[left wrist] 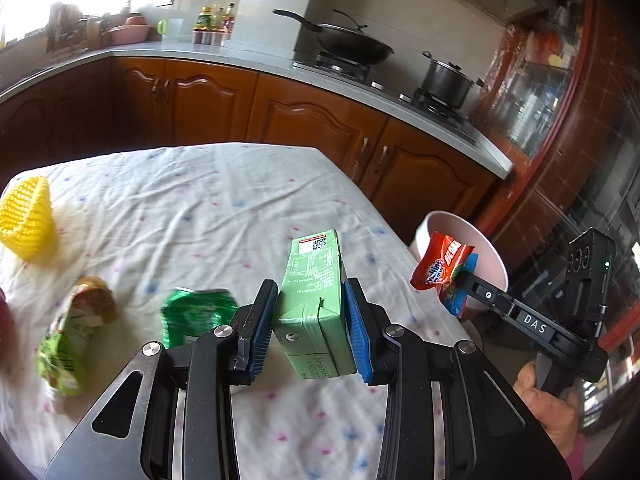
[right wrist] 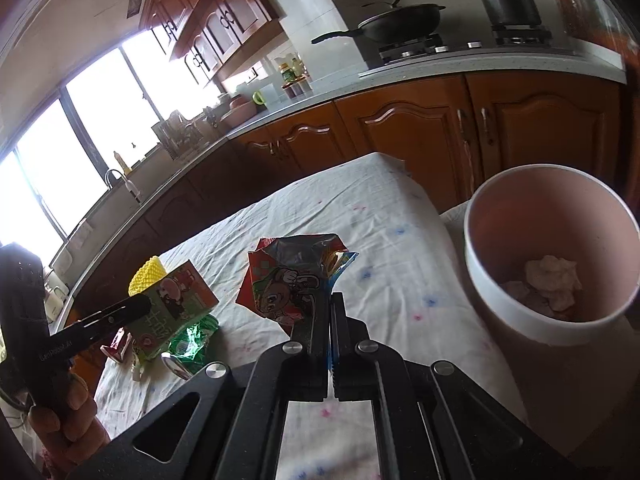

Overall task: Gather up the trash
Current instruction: 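Carry carton and packet over the pink bucket and open both tools to drop them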

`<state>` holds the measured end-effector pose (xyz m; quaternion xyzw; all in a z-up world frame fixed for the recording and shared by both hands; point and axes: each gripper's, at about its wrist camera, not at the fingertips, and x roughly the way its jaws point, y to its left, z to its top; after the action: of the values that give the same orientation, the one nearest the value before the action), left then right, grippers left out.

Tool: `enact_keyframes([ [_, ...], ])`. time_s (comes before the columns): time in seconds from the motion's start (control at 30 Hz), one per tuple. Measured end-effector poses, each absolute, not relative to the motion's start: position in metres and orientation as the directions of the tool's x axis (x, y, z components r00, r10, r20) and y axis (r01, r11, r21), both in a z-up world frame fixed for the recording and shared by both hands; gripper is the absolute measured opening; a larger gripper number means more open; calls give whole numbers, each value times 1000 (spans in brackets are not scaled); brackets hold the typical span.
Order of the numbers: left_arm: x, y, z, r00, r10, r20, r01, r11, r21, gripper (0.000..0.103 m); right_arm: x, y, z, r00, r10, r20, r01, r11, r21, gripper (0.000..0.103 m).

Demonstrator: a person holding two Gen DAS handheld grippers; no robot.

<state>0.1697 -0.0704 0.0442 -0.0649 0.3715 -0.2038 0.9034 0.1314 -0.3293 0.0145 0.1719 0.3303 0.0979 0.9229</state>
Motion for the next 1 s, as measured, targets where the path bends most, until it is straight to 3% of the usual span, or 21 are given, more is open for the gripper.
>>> enact_keyframes([
  [1.0, 165, -182, 51, 568, -501, -653, 476, 847, -236, 33, 82, -421, 17, 817, 164, -552, 89, 911, 402, 1],
])
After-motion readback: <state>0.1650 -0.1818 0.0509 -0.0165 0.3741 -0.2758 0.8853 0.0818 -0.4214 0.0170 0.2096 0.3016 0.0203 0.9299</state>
